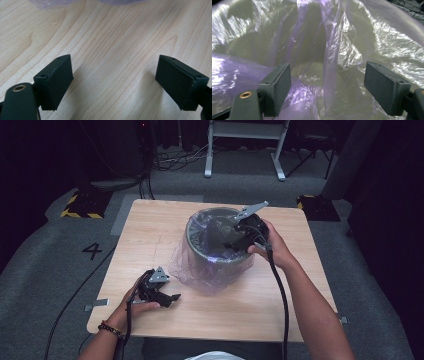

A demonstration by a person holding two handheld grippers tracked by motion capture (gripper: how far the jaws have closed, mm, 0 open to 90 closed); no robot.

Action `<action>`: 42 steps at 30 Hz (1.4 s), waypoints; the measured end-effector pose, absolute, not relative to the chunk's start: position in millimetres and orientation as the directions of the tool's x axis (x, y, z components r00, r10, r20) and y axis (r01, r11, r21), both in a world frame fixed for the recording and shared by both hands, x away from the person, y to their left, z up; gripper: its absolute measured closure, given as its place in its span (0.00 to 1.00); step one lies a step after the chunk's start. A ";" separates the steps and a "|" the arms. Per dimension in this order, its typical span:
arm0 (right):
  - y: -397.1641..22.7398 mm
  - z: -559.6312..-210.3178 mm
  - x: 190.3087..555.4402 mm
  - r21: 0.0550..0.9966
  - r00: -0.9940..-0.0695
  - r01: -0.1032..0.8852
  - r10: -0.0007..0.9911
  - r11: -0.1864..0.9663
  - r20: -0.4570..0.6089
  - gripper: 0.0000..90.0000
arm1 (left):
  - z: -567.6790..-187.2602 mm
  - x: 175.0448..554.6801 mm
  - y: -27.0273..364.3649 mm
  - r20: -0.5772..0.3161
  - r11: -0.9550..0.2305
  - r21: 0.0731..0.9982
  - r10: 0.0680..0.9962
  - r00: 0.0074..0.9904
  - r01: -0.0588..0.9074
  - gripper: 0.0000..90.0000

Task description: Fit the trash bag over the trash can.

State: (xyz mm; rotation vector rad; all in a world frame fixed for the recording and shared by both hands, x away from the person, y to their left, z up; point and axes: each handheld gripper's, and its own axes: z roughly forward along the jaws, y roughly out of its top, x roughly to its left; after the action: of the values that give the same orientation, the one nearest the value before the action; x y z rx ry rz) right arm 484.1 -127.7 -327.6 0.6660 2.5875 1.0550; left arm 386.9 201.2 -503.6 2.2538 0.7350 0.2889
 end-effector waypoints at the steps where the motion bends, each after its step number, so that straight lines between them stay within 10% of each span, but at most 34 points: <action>1: -127.2 -328.1 484.6 0.709 -0.858 0.317 0.509 0.630 -0.069 0.24 | -503.6 386.9 201.2 -0.013 -0.566 0.710 0.585 0.811 0.419 0.16; 42: -110.0 -330.1 487.5 0.489 -0.865 0.397 0.494 0.777 -0.083 0.28 | -503.6 386.9 201.2 -0.013 -0.565 0.710 0.585 0.811 0.420 0.16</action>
State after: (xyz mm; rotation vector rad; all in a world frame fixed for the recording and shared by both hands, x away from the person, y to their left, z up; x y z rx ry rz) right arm 487.5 -110.0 -330.1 0.7009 2.7631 0.6914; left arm 386.9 201.2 -503.6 2.2538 0.7352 0.2890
